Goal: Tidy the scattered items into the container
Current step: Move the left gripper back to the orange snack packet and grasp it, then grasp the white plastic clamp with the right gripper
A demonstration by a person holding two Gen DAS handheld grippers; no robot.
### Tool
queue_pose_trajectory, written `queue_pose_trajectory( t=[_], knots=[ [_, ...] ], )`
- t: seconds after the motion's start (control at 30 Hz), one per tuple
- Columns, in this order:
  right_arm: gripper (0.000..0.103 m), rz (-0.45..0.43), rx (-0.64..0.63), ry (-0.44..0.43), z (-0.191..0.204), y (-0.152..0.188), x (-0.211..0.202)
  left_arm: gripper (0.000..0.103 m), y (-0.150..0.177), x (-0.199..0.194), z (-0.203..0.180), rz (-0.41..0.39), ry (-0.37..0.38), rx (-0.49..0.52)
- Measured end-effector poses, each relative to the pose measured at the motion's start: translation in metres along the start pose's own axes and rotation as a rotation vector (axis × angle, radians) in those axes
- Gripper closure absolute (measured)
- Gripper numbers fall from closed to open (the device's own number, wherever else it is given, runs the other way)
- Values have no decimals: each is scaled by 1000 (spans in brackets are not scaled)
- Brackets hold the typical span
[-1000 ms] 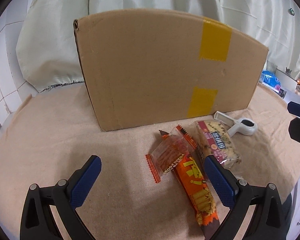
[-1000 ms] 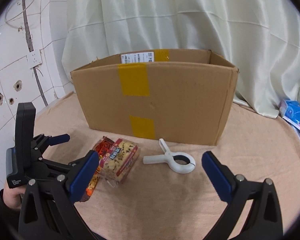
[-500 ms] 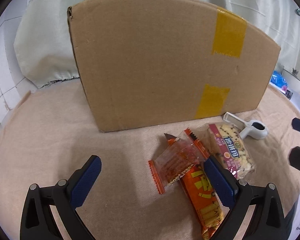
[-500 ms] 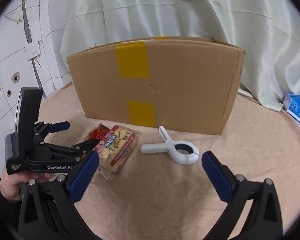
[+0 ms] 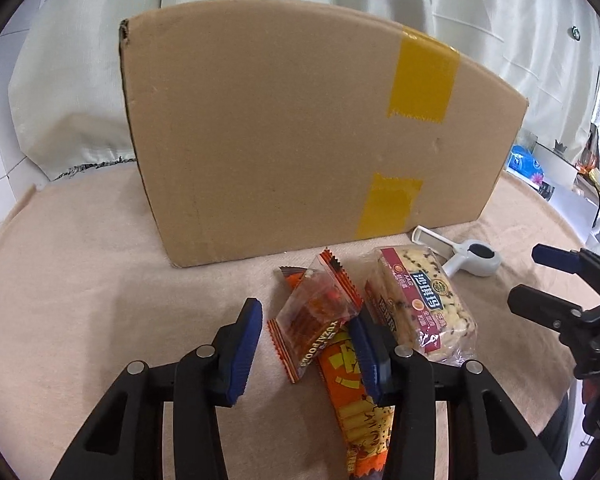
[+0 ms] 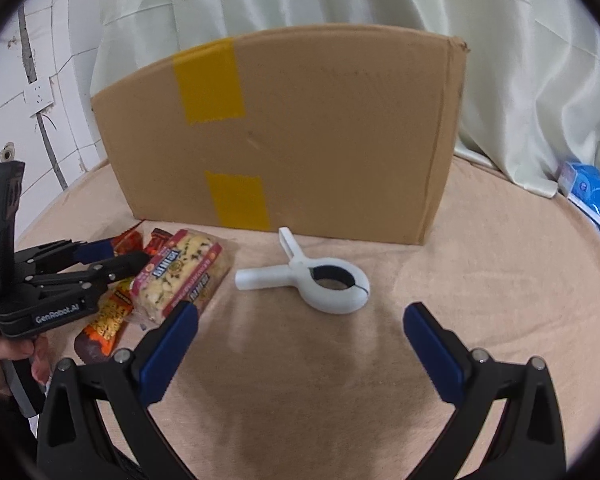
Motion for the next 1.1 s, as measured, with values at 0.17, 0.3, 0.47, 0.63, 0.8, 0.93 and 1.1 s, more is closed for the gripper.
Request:
queue_pose_trajectory(
  t=[0.17,0.3,0.47,0.63,0.8,0.93,1.1],
  knots=[
    [0,5,-5,4,1,0,3,57,-5,-7,8,-25,14,-28],
    [0,18,-6,7,2,2,8,57,-3,-2,12,0,-21,4],
    [0,23,-4,33,-2,2,16,84,-2,2,13,-14,25,-19],
    [0,57,13,15,-1,2,29,86,0,3,15,-15,39,-22],
    [0,86,10,39,-2,-2,38,86,1,4,17,-18,64,-47],
    [0,109,0,64,-1,-5,46,86,1,6,17,-11,75,-55],
    [0,130,-20,52,6,-6,52,86,1,6,15,-12,69,-43]
  ],
)
Point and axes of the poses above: each gripper's, at about its wrist camera, not at the fingertips, and x roughly the way its jaws point, z to its left, y to its underside, the point moved 9 cm from there along x, roughly the way its jaws point, and after that the axes turned 3 degrees about -x, right-handed, at the moved point
